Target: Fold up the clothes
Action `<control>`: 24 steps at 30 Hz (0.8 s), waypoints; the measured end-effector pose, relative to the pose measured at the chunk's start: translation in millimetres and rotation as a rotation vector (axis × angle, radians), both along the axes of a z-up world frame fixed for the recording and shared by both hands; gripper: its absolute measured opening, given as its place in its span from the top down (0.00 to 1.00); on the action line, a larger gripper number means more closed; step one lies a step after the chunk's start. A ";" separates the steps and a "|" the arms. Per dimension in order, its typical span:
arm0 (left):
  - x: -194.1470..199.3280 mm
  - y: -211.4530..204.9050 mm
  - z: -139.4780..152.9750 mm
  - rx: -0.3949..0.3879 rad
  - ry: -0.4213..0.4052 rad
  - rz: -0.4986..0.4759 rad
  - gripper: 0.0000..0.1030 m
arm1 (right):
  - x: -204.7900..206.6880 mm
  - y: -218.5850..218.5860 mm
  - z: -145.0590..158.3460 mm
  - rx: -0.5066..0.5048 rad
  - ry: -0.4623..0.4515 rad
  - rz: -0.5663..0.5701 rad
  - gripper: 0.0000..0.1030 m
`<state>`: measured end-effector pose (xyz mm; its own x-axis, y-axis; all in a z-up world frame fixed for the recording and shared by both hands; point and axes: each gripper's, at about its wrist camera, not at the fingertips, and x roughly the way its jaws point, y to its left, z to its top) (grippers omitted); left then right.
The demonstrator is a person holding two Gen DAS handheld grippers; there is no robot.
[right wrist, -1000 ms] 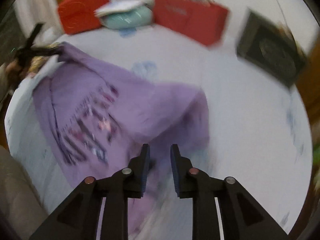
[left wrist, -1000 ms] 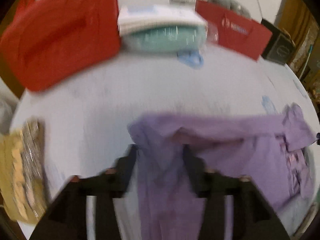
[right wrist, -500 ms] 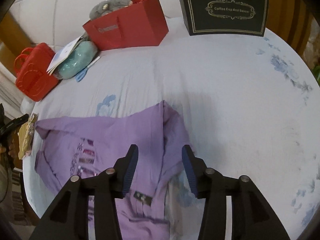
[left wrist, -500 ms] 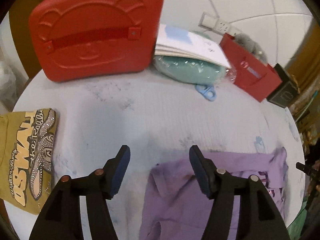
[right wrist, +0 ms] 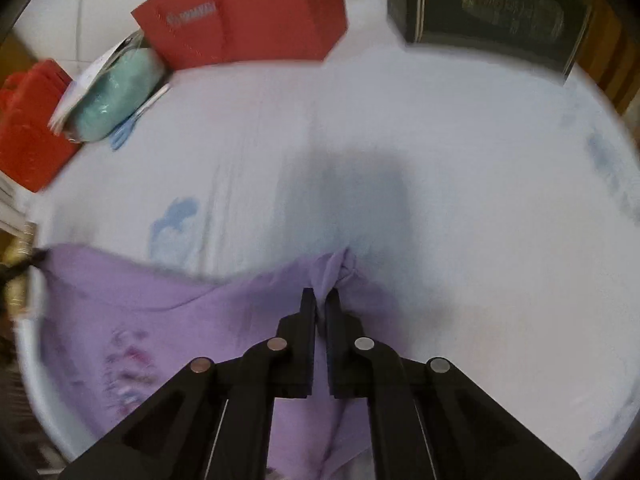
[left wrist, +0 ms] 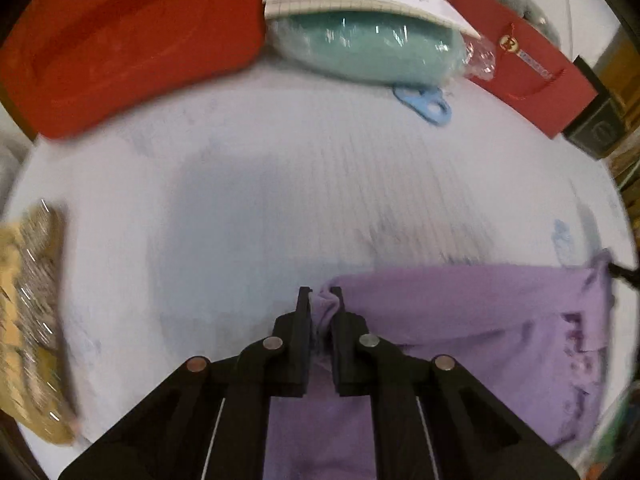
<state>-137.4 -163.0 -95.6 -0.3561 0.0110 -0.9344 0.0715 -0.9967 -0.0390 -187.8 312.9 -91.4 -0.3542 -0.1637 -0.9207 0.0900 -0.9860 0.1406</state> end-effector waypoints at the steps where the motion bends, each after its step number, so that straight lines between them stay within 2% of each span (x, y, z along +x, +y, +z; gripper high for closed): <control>1: -6.4 1.5 -1.5 -0.037 0.014 0.007 0.93 | -1.6 1.5 3.1 0.038 0.038 -0.020 0.96; 3: -15.5 3.7 -2.6 -0.095 0.038 0.018 0.87 | -8.1 14.1 -0.5 0.087 0.065 -0.087 0.92; 4: -11.5 3.0 1.2 -0.092 0.042 0.013 0.84 | -10.9 16.3 -5.4 0.122 0.049 -0.092 0.89; 6: -3.5 1.7 8.7 -0.085 0.048 0.003 0.77 | -6.8 21.4 -6.4 0.092 0.029 -0.080 0.76; 7: 0.5 1.0 12.4 -0.081 0.052 -0.002 0.74 | -1.6 24.6 -3.0 0.065 0.034 -0.077 0.76; 9: 8.5 -0.3 19.9 -0.074 0.058 -0.012 0.39 | 20.4 32.5 13.8 0.007 0.078 -0.071 0.73; 10: 12.5 -1.0 23.7 -0.071 0.062 -0.017 0.37 | 31.4 35.3 20.2 -0.014 0.088 -0.071 0.70; 11: 16.5 -1.7 27.4 -0.067 0.065 -0.021 0.37 | 47.1 38.2 27.2 -0.028 0.097 -0.069 0.65; 12: 20.6 -2.3 31.2 -0.063 0.068 -0.026 0.37 | 58.9 39.1 31.2 -0.038 0.104 -0.062 0.63; 16: 57.1 -17.2 40.6 -0.053 0.053 -0.028 0.36 | 102.1 38.3 37.2 -0.073 0.112 -0.023 0.63; 18: 65.2 -24.1 36.4 -0.068 0.030 -0.006 0.36 | 111.8 32.6 34.9 -0.066 0.093 -0.001 0.63; 21: 65.9 -28.6 31.1 -0.025 0.023 0.033 0.36 | 120.0 25.6 32.0 -0.081 0.076 0.012 0.64; 24: 58.7 -19.0 30.9 0.015 0.035 0.018 0.36 | 122.6 19.4 29.6 -0.091 0.078 0.015 0.64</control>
